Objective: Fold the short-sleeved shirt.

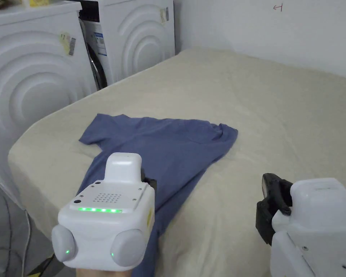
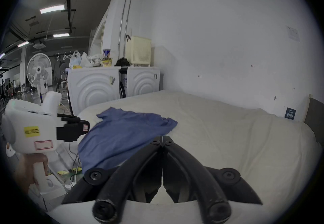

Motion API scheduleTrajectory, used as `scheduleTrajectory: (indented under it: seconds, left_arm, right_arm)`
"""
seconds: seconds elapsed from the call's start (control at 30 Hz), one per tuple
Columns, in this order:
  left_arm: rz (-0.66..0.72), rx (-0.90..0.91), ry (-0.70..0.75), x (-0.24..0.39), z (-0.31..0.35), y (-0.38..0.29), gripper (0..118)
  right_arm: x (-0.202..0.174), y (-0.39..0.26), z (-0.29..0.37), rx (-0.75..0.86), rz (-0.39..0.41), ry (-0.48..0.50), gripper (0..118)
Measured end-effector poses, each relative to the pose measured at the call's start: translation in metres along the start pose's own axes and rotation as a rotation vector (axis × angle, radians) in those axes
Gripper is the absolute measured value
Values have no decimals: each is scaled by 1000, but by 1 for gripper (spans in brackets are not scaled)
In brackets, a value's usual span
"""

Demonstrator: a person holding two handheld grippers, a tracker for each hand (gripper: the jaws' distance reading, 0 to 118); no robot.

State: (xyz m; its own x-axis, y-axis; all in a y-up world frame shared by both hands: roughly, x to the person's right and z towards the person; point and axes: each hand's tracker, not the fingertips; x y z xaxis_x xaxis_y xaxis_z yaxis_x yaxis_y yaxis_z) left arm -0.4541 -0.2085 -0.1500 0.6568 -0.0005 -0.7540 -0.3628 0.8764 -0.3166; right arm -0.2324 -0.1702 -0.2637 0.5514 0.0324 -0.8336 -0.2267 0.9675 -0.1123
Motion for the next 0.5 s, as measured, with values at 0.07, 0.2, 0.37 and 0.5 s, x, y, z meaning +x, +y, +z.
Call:
scheduleTrajectory:
  seconds: [0.07, 0.2, 0.37, 0.5]
  left_arm:
    - [-12, -87, -38, 2, -26, -5, 0]
    - [-83, -162, -12, 6, -77, -12, 49]
    - [-15, -200, -45, 4, -40, -12, 95]
    - [-21, -238, -84, 3, -97, -21, 95]
  right_arm:
    - [2, -4, -11, -31, -3, 1, 0]
    - [9, -8, -29, -70, -22, 9, 0]
    - [17, -11, -39, -90, -22, -10, 0]
    - [22, -13, -41, -112, -48, -5, 0]
